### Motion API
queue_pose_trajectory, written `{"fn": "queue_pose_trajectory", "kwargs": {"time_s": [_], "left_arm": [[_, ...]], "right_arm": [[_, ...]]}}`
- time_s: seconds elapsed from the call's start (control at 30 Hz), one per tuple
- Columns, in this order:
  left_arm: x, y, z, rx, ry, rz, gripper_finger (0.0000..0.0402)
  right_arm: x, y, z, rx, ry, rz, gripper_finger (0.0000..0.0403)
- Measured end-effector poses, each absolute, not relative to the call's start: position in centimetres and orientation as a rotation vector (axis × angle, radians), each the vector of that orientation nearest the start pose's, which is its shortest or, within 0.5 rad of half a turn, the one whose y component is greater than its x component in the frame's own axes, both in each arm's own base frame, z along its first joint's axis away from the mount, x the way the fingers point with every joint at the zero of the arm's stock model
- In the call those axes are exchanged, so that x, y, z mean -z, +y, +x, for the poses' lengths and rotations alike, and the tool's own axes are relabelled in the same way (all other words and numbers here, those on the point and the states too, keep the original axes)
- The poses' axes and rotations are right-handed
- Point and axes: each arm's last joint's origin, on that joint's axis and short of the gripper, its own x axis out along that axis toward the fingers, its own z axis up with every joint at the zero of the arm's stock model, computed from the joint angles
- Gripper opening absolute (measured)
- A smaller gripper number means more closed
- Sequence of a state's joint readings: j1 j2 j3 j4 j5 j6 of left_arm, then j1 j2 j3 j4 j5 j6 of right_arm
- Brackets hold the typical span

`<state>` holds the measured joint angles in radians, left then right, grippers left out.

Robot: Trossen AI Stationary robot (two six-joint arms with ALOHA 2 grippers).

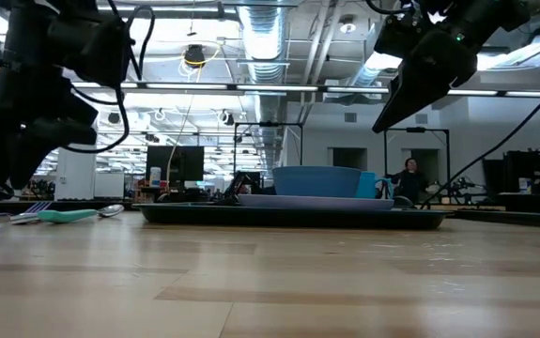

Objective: Set up tray
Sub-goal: Put the violet fork on top of the black napkin

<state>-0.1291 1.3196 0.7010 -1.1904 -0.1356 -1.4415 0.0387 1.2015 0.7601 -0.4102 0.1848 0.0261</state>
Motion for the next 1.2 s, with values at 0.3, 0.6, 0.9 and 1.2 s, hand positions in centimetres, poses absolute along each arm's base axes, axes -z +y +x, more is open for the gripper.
{"fn": "queue_pose_trajectory", "kwargs": {"time_s": [0.3,0.6,0.9,1.2], "left_arm": [[-15.9,-1.8,17.0,-1.286,1.462,-0.725,0.0128],[-15.1,-1.8,17.3,-1.314,1.494,-0.674,0.0128],[-15.0,-1.8,17.4,-1.303,1.475,-0.681,0.0128],[-14.6,-2.1,18.9,-1.204,1.345,-0.766,0.0128]], "right_arm": [[-22.7,0.4,23.5,0.148,0.845,-0.07,0.0164],[-22.7,0.4,23.5,0.148,0.845,-0.07,0.0164],[-22.7,0.4,23.5,0.148,0.845,-0.07,0.0164],[-22.7,0.4,23.5,0.148,0.845,-0.07,0.0164]]}}
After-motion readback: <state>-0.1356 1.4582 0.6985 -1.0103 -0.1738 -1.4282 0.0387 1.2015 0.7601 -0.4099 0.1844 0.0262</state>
